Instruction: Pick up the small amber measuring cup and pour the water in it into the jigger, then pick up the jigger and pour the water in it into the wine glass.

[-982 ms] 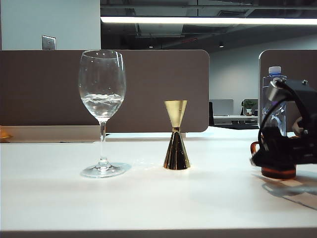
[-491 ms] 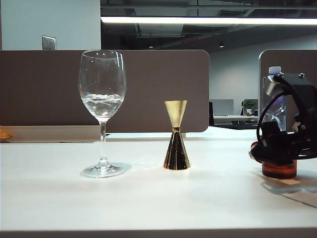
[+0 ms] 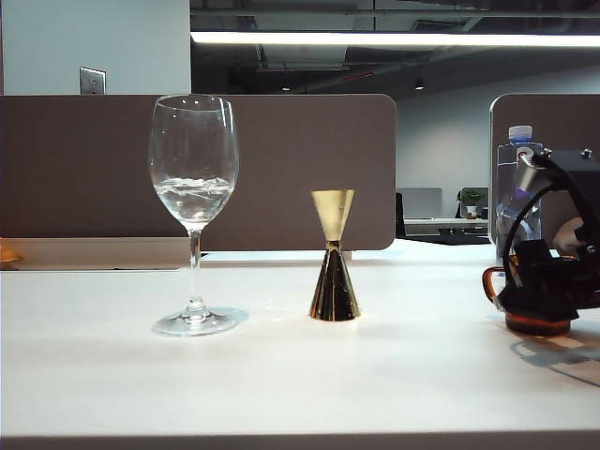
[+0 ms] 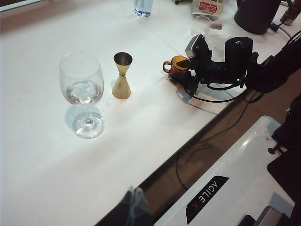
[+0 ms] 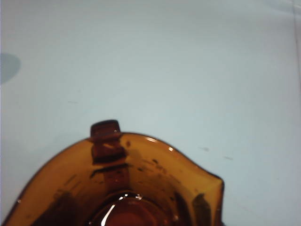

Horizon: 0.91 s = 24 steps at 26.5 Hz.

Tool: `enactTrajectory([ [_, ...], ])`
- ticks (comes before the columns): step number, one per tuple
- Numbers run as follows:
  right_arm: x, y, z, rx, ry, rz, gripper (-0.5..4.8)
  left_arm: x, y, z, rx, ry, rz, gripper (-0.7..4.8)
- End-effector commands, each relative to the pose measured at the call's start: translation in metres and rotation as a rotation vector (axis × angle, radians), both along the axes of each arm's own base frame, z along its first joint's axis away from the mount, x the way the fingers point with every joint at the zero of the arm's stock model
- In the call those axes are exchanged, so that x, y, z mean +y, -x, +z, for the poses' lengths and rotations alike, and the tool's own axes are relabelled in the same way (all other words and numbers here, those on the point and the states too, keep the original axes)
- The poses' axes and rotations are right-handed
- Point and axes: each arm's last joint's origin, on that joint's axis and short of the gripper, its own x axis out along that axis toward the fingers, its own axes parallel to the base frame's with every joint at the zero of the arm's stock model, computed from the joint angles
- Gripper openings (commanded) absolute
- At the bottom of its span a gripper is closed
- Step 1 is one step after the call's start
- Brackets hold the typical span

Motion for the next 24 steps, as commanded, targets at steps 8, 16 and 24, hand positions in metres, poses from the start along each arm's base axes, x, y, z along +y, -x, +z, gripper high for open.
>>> enactTrajectory([
  [8, 0.001, -0.004, 0.008, -0.067, -0.016, 0.0, 1.97, 0.0, 0.001, 0.0, 0.0, -0.004, -0.002, -0.02],
  [16, 0.004, -0.01, 0.013, -0.084, -0.028, 0.005, 1.13, 0.0, 0.001, 0.0, 0.0, -0.004, -0.002, -0.02],
  [24, 0.014, -0.03, 0.031, -0.085, -0.02, 0.009, 0.3, 0.0, 0.001, 0.0, 0.0, -0.004, -0.002, -0.02],
])
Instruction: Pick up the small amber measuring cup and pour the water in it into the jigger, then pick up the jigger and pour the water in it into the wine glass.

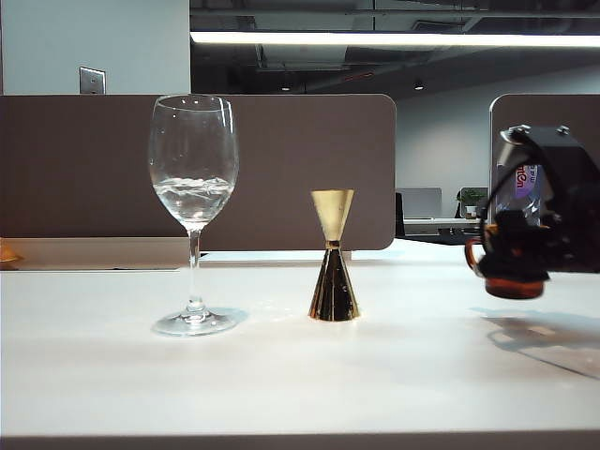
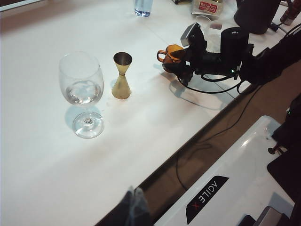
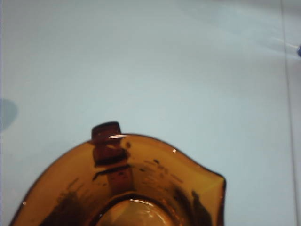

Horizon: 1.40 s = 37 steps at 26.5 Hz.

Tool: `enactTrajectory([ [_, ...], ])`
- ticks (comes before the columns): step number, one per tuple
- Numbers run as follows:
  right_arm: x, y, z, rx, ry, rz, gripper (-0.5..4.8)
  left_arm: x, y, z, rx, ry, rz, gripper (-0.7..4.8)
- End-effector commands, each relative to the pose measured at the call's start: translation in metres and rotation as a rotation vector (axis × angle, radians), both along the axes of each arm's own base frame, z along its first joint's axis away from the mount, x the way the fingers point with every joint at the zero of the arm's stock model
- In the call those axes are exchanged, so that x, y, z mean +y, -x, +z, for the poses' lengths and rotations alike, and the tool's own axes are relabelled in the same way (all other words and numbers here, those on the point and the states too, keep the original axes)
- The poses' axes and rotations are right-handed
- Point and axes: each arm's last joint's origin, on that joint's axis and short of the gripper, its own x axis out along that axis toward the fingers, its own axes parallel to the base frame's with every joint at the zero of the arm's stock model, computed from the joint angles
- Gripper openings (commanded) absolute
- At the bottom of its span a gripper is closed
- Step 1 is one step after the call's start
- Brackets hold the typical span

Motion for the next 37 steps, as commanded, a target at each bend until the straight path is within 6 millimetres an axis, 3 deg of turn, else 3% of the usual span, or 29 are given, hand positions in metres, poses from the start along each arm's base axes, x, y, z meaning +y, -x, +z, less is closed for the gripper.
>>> enactTrajectory([
  [1, 0.01, -0.012, 0.016, -0.04, -0.007, 0.012, 0.01, 0.0, 0.001, 0.0, 0.0, -0.004, -0.002, -0.02],
  [6, 0.031, -0.037, 0.044, 0.008, 0.027, 0.04, -0.01, 0.0, 0.001, 0.0, 0.0, -0.004, -0.002, -0.02],
  [8, 0.043, -0.047, 0.065, -0.01, 0.064, 0.046, -0.01, 0.0, 0.001, 0.0, 0.0, -0.004, -0.002, -0.02],
  [14, 0.058, -0.061, 0.097, -0.019, 0.091, 0.063, -0.01, 0.0, 0.001, 0.0, 0.0, -0.004, -0.002, -0.02],
  [20, 0.077, -0.072, 0.147, -0.055, 0.199, 0.1, -0.01, 0.0, 0.001, 0.0, 0.0, -0.004, -0.002, -0.02],
  [26, 0.088, -0.071, 0.163, -0.098, 0.32, 0.168, -0.01, 0.0, 0.001, 0.0, 0.0, -0.004, -0.002, -0.02],
  [37, 0.1, -0.064, 0.159, -0.105, 0.443, 0.213, -0.01, 0.0, 0.001, 0.0, 0.0, -0.004, -0.002, -0.02],
])
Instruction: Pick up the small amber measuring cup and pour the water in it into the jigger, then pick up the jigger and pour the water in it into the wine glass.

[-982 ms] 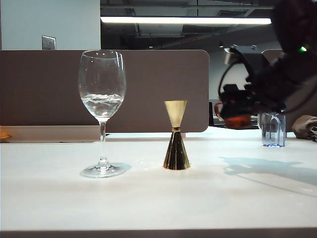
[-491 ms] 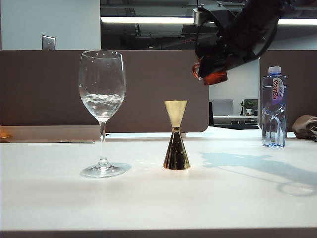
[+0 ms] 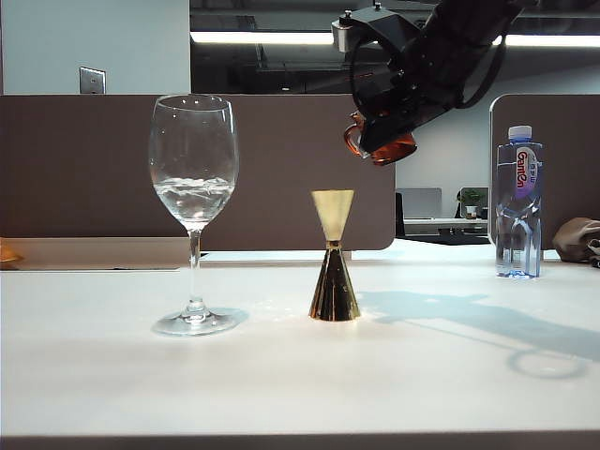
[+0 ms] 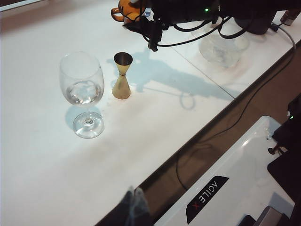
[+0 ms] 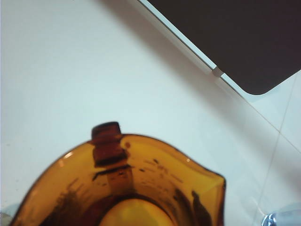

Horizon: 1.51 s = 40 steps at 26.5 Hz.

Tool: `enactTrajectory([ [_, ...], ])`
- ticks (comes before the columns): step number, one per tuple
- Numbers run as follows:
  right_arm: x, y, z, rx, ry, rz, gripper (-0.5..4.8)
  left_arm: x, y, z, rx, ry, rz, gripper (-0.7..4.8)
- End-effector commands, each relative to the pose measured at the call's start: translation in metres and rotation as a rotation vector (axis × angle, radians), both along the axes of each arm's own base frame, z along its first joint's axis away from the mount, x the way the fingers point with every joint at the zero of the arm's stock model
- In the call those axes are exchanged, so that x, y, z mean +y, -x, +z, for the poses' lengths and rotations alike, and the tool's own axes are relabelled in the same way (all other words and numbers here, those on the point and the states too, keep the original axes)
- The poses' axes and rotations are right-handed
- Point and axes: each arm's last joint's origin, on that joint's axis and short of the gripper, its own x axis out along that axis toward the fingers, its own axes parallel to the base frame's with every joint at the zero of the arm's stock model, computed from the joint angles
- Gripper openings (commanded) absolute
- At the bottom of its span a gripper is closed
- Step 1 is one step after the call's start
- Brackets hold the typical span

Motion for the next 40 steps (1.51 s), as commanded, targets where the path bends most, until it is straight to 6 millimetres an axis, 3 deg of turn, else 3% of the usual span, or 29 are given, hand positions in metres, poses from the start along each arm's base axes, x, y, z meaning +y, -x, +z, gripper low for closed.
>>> enactTrajectory([
  [1, 0.0, 0.0, 0.006, -0.04, 0.019, 0.011, -0.01, 0.0, 0.001, 0.0, 0.0, -0.004, -0.002, -0.02],
  [18, 0.032, 0.008, -0.015, -0.07, 0.271, 0.086, -0.01, 0.0, 0.001, 0.0, 0.0, -0.004, -0.002, -0.02],
  [40, 0.036, 0.004, -0.009, -0.258, 0.515, 0.172, -0.01, 0.0, 0.001, 0.0, 0.0, -0.004, -0.002, -0.02],
])
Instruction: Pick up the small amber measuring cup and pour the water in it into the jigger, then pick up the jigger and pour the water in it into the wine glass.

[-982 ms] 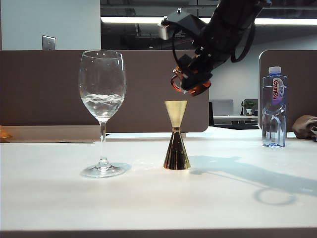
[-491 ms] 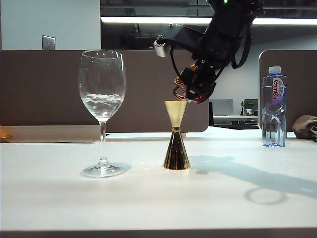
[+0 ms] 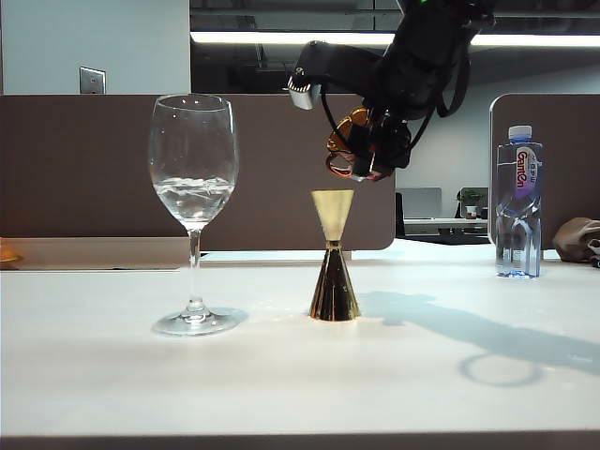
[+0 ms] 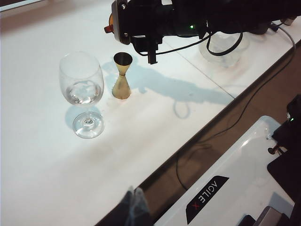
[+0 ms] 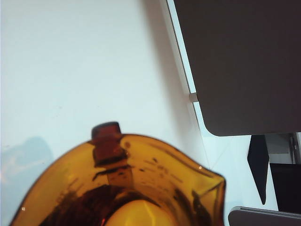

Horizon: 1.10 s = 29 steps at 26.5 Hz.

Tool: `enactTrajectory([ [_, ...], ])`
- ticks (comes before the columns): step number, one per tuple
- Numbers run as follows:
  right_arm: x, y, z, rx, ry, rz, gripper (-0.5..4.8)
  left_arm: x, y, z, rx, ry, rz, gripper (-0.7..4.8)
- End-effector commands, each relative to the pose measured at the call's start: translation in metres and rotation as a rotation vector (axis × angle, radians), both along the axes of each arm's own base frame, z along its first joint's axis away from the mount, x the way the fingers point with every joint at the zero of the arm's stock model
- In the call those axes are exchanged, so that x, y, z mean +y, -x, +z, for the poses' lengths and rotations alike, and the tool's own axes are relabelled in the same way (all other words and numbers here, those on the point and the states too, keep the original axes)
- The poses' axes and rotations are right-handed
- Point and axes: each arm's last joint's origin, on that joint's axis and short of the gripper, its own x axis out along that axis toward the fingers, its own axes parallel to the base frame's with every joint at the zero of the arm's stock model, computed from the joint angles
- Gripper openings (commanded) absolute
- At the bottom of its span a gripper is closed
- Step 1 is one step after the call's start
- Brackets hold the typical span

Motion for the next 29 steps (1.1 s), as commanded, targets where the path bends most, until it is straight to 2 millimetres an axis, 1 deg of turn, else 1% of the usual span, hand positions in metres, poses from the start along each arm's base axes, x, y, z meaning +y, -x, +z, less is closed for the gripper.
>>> enactTrajectory([
  [1, 0.0024, -0.0004, 0.0079, -0.059, -0.002, 0.014, -0.01, 0.0003, 0.0006, 0.0001, 0.0, -0.004, -0.002, -0.02],
  [9, 0.0103, -0.0014, 0.0035, -0.089, 0.032, 0.045, -0.01, 0.0003, 0.0006, 0.0001, 0.0, -0.004, -0.002, -0.02],
  [29, 0.0102, -0.0015, 0.0041, -0.113, 0.088, 0.052, -0.01, 0.0003, 0.0006, 0.0001, 0.0, -0.004, -0.002, -0.02],
])
